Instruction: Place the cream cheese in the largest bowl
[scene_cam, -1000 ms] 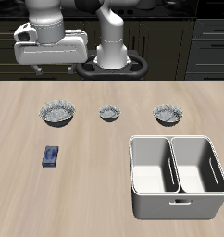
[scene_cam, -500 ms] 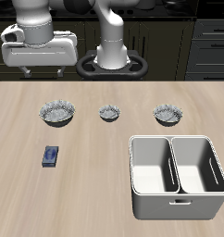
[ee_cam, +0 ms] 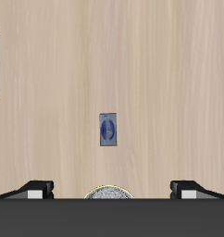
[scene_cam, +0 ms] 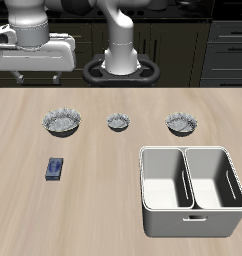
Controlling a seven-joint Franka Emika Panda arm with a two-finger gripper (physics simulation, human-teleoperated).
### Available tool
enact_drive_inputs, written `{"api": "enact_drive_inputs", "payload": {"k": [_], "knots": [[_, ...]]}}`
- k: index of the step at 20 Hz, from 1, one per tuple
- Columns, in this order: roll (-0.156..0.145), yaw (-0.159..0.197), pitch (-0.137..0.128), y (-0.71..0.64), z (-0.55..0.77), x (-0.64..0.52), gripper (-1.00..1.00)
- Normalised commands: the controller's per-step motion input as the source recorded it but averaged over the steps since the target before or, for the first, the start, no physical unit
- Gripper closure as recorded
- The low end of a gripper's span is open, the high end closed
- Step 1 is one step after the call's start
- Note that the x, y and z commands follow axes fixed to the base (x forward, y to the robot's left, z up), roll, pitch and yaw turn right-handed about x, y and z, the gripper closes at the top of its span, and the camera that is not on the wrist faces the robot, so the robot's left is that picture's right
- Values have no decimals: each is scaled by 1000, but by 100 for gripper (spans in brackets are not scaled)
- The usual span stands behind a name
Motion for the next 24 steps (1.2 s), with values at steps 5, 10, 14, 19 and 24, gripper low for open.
{"api": "enact_drive_inputs", "payload": {"k": [5,10,14,19,24], "knots": [[-9,8,2,-130,-14,57,-100],[-7,1,-7,-75,-88,9,-100],[4,20,14,46,-195,19,-100],[-3,-1,16,50,-217,29,-100],[-8,10,0,72,-234,8,-100]]}}
